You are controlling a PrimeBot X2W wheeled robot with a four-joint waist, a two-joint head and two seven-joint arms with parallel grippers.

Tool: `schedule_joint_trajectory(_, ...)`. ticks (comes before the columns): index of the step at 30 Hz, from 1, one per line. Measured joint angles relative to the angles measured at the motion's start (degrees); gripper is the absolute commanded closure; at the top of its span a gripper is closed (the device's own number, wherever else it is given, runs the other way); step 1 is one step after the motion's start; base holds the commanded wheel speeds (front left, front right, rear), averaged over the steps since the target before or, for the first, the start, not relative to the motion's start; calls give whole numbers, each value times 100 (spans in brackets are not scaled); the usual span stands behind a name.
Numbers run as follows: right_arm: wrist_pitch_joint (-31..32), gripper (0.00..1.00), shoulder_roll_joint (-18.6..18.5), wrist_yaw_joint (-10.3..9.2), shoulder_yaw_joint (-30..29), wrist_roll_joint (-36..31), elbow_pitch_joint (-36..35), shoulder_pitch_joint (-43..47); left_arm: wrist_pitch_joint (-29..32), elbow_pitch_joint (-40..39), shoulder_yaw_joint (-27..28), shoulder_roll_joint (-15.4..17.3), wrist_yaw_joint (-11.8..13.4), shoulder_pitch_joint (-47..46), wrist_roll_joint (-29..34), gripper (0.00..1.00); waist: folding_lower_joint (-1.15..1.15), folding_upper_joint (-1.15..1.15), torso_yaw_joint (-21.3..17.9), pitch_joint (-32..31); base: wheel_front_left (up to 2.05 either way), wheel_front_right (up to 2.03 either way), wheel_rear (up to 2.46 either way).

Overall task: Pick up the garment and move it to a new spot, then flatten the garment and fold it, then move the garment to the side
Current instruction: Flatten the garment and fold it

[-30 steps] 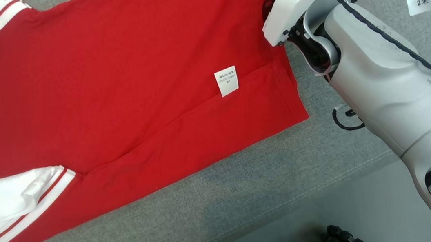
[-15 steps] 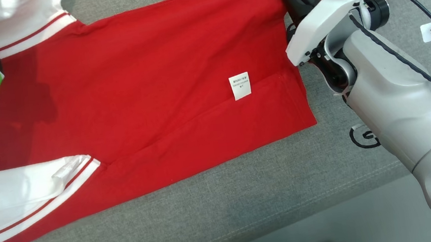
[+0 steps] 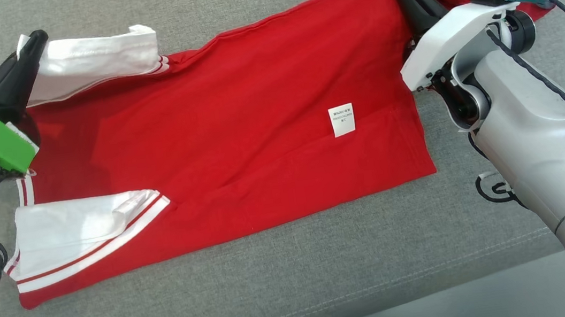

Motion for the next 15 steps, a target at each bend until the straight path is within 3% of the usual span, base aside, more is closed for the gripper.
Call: schedule_joint_trajectory(15, -23, 100, -176, 102, -30, 4, 1, 210, -435, -712, -243, 319, 0, 974, -299, 100, 0, 0, 314, -314, 0, 0, 0)
